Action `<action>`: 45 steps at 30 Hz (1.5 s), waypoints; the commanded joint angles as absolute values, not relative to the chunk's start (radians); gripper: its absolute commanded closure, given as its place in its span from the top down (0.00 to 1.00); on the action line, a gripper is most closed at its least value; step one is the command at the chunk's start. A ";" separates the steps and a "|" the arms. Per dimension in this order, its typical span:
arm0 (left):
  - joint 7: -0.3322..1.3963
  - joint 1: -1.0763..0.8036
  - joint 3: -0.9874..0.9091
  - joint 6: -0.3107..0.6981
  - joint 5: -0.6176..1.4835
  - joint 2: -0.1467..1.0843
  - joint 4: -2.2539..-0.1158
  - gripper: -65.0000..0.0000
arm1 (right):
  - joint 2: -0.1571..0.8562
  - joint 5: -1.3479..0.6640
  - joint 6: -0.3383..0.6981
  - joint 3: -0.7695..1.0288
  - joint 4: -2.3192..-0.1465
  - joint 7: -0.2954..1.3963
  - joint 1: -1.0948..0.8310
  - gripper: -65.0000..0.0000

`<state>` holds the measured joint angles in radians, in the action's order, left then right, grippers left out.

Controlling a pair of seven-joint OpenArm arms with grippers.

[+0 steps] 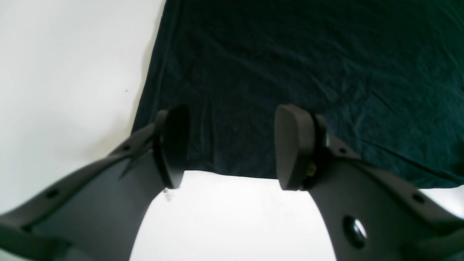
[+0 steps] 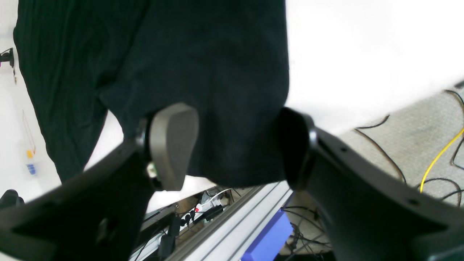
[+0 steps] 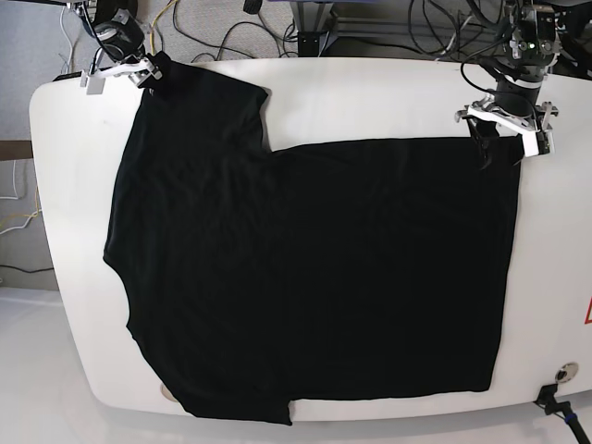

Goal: Fold the T-shirt properly
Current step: 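Lower both grippers onto the shirt's shoulder corners, then close both grippers on the shoulder corners of the black shirt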

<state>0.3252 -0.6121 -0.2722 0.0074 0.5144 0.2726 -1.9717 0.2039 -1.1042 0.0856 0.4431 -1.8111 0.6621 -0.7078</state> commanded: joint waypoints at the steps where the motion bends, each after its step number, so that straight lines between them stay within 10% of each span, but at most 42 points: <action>1: 0.302 -0.613 -0.277 0.010 0.518 0.283 -1.988 0.54 | 0.213 -1.116 0.094 0.446 -1.825 0.659 -0.716 0.57; 12: 0.300 -0.613 -0.277 0.010 0.518 0.285 -1.988 0.54 | 0.214 -1.115 0.091 0.369 -1.824 0.657 -0.687 0.43; 20: 0.303 -0.593 -0.288 0.010 0.518 0.285 -1.986 0.54 | 0.216 -1.115 0.091 0.369 -1.824 0.657 -0.676 0.00; 30: 0.550 -0.529 -0.498 0.010 0.745 0.278 -1.906 0.71 | 0.220 -1.115 0.093 0.367 -1.824 0.657 -0.676 0.00; 45: 0.696 -0.412 -0.559 0.136 0.835 0.282 -1.584 0.71 | 0.220 -1.115 0.093 0.364 -1.824 0.657 -0.676 0.00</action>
<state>0.7074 -0.4156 -0.5537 0.1326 0.8295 0.2668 -1.5753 0.2100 -1.1030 0.0788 0.3588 -1.8099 0.6659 -0.6708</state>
